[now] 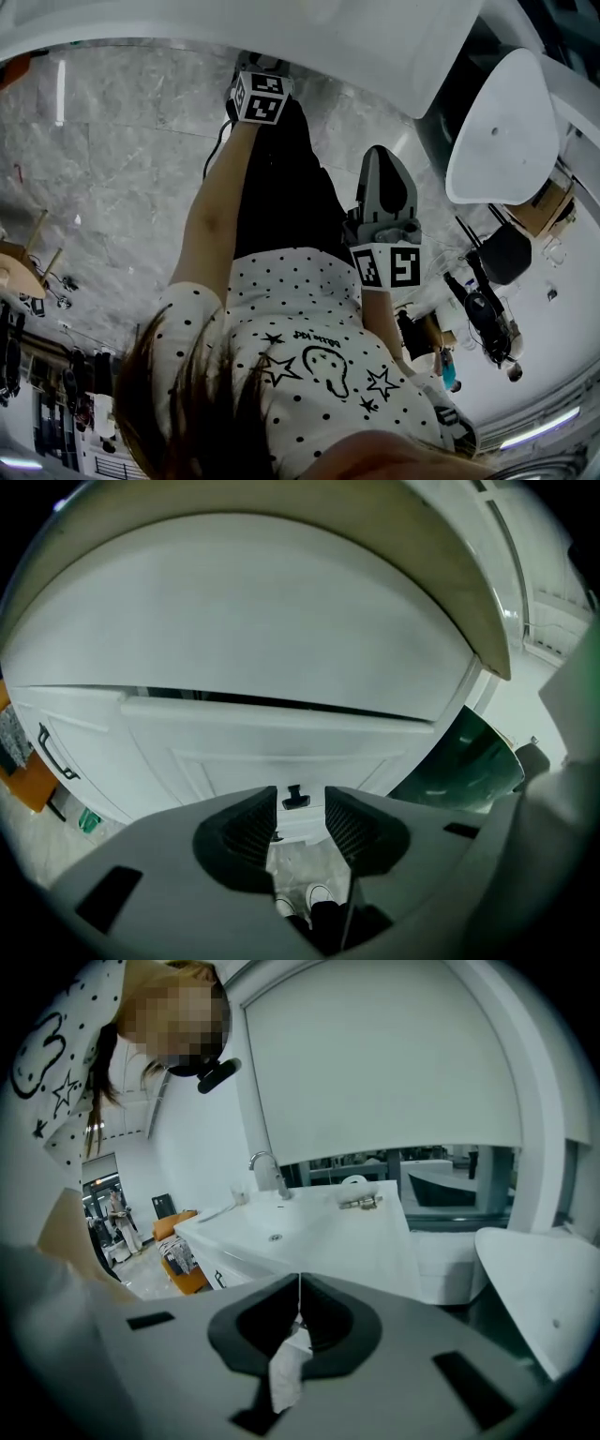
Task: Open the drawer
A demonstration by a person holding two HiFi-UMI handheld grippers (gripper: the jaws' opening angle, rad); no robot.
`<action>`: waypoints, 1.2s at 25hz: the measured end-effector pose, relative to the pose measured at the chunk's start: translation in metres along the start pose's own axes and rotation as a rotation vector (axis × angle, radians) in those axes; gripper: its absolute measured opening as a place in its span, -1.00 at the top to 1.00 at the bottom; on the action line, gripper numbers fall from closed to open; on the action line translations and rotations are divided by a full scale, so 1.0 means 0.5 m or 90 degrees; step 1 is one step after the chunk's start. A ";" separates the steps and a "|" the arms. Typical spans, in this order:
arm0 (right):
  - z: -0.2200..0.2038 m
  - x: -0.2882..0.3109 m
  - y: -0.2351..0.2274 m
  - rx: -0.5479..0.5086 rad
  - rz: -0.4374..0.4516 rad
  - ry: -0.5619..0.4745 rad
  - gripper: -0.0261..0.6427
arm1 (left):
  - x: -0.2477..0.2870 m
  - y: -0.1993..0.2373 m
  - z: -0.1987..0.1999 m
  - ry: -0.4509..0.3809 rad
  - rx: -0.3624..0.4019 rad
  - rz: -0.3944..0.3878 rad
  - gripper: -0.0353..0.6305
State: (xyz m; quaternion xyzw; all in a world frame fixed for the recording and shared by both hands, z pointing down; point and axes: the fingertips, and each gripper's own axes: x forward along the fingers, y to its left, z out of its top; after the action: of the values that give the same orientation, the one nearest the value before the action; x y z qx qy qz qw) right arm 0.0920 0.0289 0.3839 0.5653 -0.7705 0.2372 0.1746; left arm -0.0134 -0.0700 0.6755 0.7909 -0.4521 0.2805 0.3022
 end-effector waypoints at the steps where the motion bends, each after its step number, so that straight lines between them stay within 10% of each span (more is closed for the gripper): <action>1: -0.002 0.002 -0.004 0.003 -0.003 0.000 0.88 | 0.010 -0.005 -0.003 0.003 0.006 -0.004 0.45; 30: -0.058 0.004 -0.022 0.058 -0.050 0.040 0.88 | 0.108 0.004 -0.029 0.025 -0.015 0.020 0.52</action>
State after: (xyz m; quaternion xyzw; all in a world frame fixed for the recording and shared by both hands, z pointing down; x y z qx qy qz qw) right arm 0.1018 0.0410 0.4105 0.5945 -0.7306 0.2826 0.1816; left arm 0.0059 -0.0896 0.7244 0.7742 -0.4620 0.2957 0.3159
